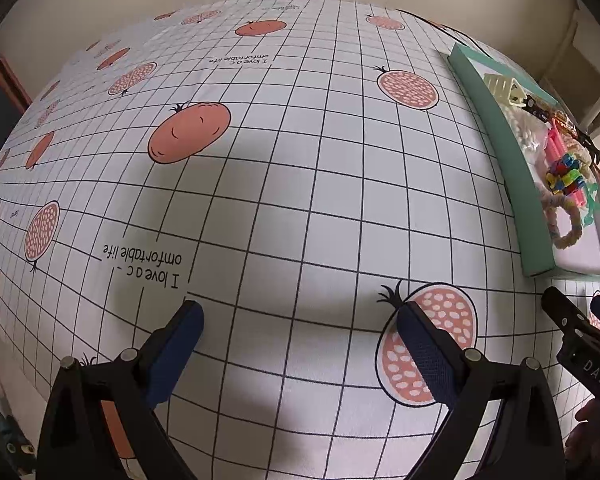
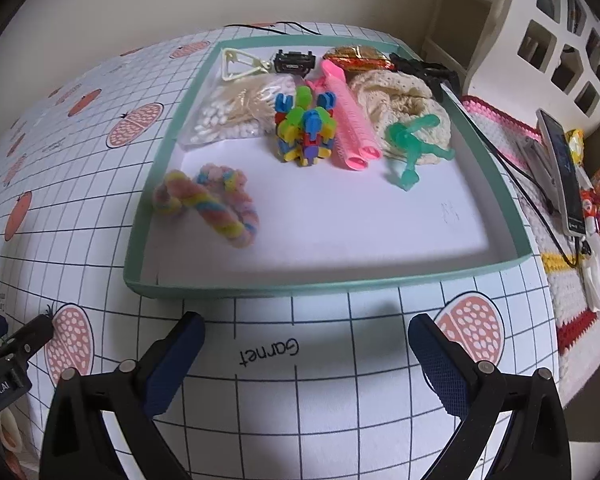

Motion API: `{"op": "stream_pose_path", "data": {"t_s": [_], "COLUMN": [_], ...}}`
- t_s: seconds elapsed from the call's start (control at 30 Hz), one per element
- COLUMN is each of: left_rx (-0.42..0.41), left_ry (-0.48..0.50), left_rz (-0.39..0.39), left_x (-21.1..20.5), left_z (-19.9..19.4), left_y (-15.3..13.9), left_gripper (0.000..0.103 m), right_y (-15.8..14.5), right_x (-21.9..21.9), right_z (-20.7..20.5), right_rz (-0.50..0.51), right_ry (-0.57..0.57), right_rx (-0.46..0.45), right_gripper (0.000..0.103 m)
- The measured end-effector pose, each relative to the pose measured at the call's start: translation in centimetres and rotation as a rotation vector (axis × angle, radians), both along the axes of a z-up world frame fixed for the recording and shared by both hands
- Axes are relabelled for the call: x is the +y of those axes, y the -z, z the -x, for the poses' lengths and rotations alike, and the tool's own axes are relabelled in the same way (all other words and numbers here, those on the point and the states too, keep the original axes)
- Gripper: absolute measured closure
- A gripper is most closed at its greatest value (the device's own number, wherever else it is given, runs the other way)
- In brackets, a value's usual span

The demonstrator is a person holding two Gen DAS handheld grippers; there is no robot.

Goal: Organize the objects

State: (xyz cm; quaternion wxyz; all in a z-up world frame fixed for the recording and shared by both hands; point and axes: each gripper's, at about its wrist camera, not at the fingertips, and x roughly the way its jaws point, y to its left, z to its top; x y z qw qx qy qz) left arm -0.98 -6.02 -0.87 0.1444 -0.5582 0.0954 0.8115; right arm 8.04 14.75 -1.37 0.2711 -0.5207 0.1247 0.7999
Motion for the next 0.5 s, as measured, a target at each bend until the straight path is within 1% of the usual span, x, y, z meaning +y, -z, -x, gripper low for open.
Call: {"op": "stream_pose_path", "data": {"t_s": [0.1, 0.27, 0.5], "left_rx": [0.011, 0.027, 0.051], "left_ry": [0.0, 0.005, 0.01], "left_rz": [-0.003, -0.009, -0.017], "left_x": [-0.33, -0.1, -0.09], "left_z": [-0.28, -0.08, -0.18], "left_y": [-0.07, -0.14, 0.16], "left_gripper": [0.005, 0.005, 0.005], "right_y": [0.01, -0.09, -0.04], "right_x": [-0.14, -0.64, -0.96], "right_z": [0.16, 0.33, 0.31], "right_rz": [-0.014, -0.065, -0.065], "right_ry": [-0.008, -0.038, -0.041], "right_rx": [0.013, 0.023, 0.035], "right_gripper": [0.0, 0.0, 0.0]}}
